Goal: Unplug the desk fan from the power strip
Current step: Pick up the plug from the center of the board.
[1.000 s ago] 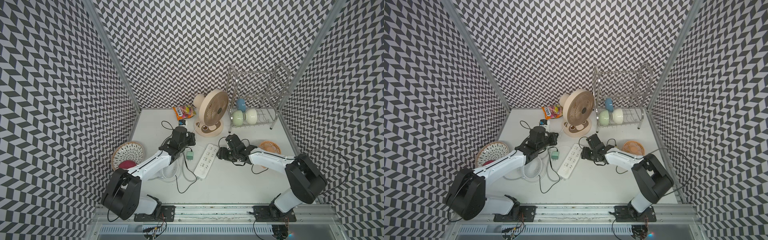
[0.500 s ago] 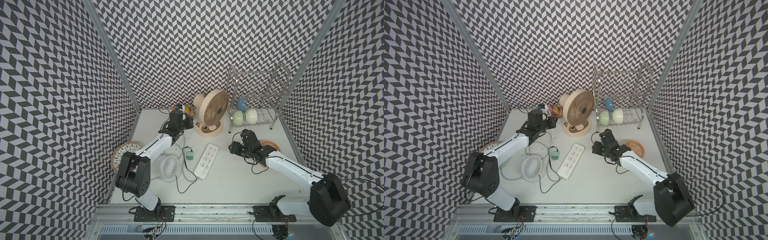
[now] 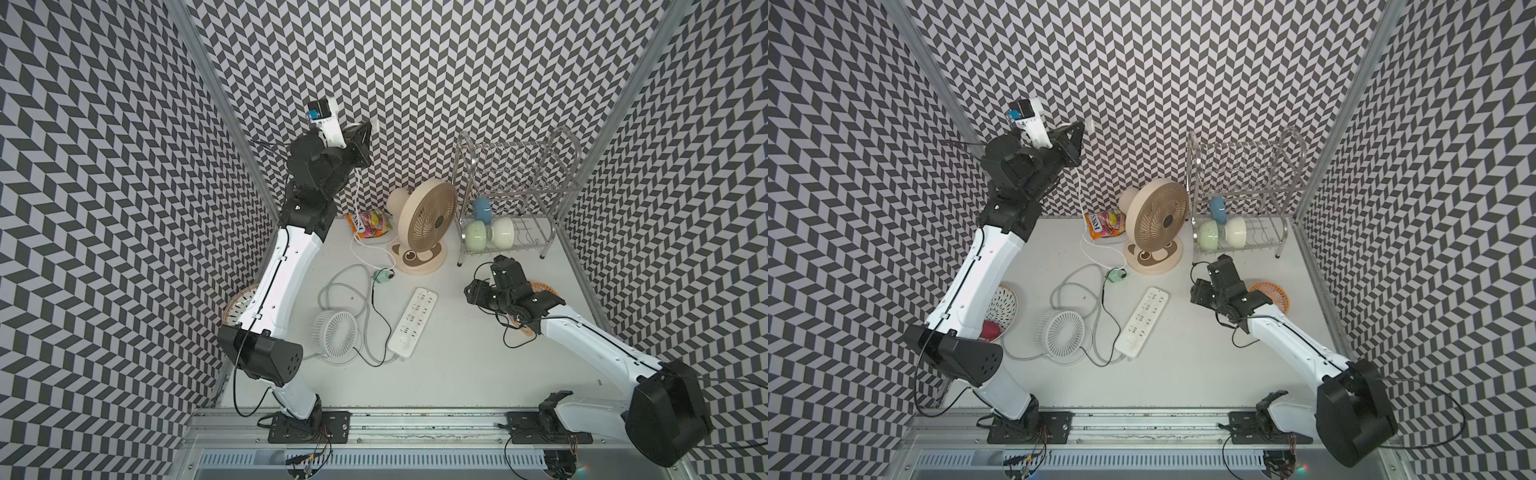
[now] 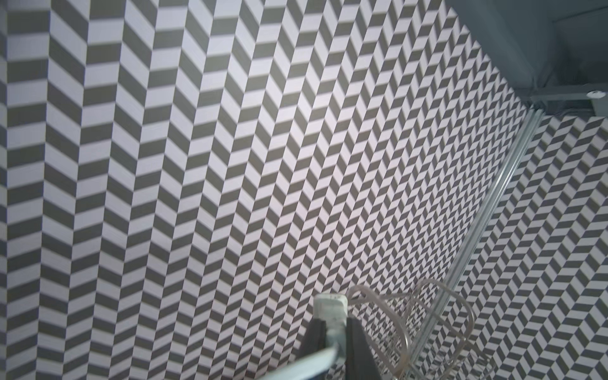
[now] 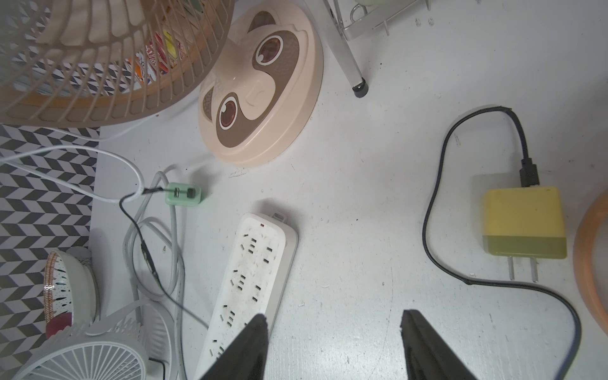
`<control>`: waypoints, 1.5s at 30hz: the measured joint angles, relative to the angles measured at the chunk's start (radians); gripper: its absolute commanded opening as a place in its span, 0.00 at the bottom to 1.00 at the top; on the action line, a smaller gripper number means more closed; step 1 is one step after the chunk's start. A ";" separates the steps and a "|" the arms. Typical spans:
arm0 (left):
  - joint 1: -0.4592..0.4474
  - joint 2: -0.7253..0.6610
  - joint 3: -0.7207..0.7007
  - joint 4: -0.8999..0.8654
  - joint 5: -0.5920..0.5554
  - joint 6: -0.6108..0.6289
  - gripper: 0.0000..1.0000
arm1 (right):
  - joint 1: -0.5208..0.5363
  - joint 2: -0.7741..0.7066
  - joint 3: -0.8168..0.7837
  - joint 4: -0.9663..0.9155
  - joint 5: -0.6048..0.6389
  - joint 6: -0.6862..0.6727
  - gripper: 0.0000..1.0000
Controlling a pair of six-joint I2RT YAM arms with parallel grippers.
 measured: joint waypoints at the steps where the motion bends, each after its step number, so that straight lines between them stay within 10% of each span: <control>1: 0.000 0.005 0.023 0.000 0.002 0.008 0.02 | -0.002 -0.004 0.000 -0.003 0.000 0.000 0.64; 9: 0.003 0.012 0.024 0.011 -0.002 0.044 0.01 | -0.011 -0.017 0.000 -0.010 0.000 -0.002 0.65; 15: 0.008 0.008 -0.243 0.061 0.005 0.022 0.00 | 0.004 -0.017 -0.002 0.032 -0.081 -0.045 0.71; 24: 0.027 -0.001 -0.459 0.045 0.006 -0.023 0.00 | 0.279 0.300 0.178 0.325 -0.189 -0.077 0.85; 45: 0.029 -0.087 -0.492 0.090 0.022 -0.082 0.00 | 0.388 0.980 0.690 0.436 0.000 -0.085 0.53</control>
